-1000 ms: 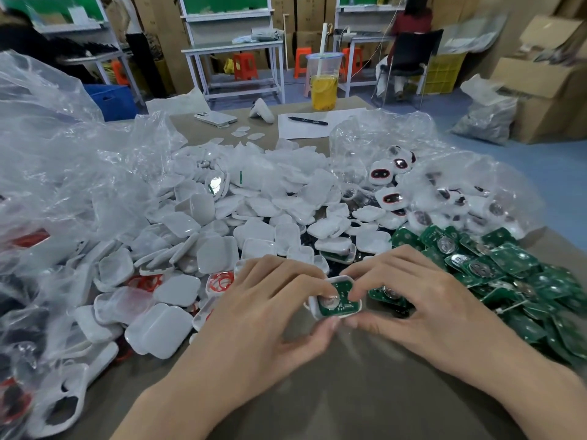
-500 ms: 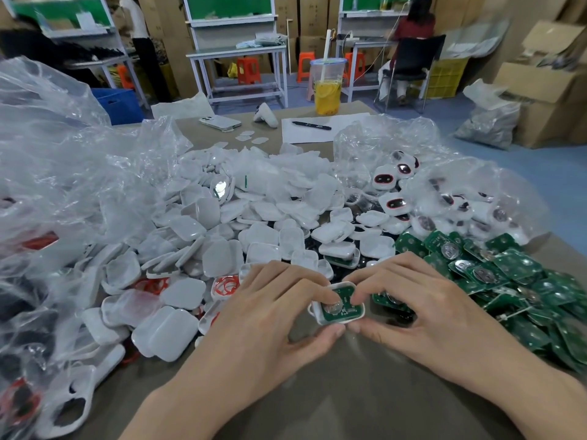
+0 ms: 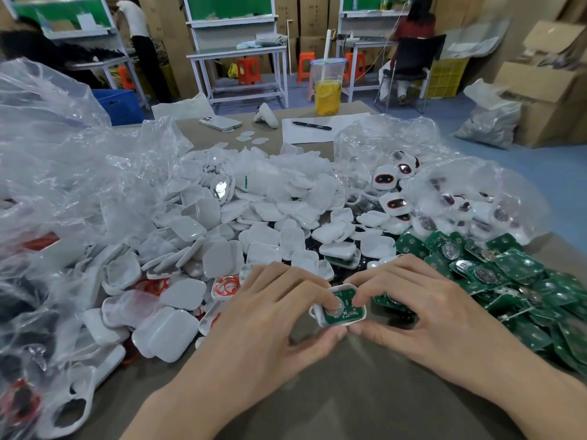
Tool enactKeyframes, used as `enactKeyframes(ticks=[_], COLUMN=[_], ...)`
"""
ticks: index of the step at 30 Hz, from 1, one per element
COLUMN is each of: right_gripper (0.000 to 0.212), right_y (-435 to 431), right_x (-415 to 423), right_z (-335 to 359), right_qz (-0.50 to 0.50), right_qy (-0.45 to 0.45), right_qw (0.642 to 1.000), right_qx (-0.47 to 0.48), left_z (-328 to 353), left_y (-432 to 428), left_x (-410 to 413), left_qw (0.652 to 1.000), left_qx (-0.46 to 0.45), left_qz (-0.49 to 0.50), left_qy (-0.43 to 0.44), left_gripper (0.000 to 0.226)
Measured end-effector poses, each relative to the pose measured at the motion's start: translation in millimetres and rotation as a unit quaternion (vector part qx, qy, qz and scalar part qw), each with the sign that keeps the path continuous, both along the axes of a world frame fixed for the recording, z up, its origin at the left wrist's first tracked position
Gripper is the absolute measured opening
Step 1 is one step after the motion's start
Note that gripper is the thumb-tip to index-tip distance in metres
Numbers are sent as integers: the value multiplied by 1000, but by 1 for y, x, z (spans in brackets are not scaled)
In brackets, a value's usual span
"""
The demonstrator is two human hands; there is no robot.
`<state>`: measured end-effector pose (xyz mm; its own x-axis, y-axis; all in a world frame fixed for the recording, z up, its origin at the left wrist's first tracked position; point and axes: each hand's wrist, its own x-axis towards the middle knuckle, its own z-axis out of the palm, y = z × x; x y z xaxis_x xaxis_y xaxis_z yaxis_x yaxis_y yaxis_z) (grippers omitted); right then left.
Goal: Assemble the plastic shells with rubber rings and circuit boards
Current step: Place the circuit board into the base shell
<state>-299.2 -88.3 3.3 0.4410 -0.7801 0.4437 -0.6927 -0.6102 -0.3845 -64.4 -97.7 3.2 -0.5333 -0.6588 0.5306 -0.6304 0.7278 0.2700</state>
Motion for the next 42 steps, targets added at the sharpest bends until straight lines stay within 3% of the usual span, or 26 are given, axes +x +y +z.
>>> enactKeyframes(ticks=[4, 13, 23, 35, 42], right_gripper=[24, 38, 17, 46, 49], right_y=[0, 4, 1, 6, 7], right_x=[1, 2, 1, 2, 2], right_z=[1, 2, 1, 6, 7], right_qz=[5, -18, 23, -7, -15], right_qy=[3, -80, -73, -80, -74], right_qw=[1000, 997, 996, 997, 997], right_qx=[-10, 11, -39, -8, -2], left_z=[0, -1, -1, 1, 0], left_y=[0, -1, 0, 1, 1], left_x=[-1, -2, -3, -4, -3], left_qw=[1000, 997, 996, 996, 995], left_qx=[-2, -65, -80, -68, -67], left_qz=[2, -2, -8, -13, -25], left_qy=[10, 40, 49, 54, 68], left_gripper=[21, 17, 17, 17, 25])
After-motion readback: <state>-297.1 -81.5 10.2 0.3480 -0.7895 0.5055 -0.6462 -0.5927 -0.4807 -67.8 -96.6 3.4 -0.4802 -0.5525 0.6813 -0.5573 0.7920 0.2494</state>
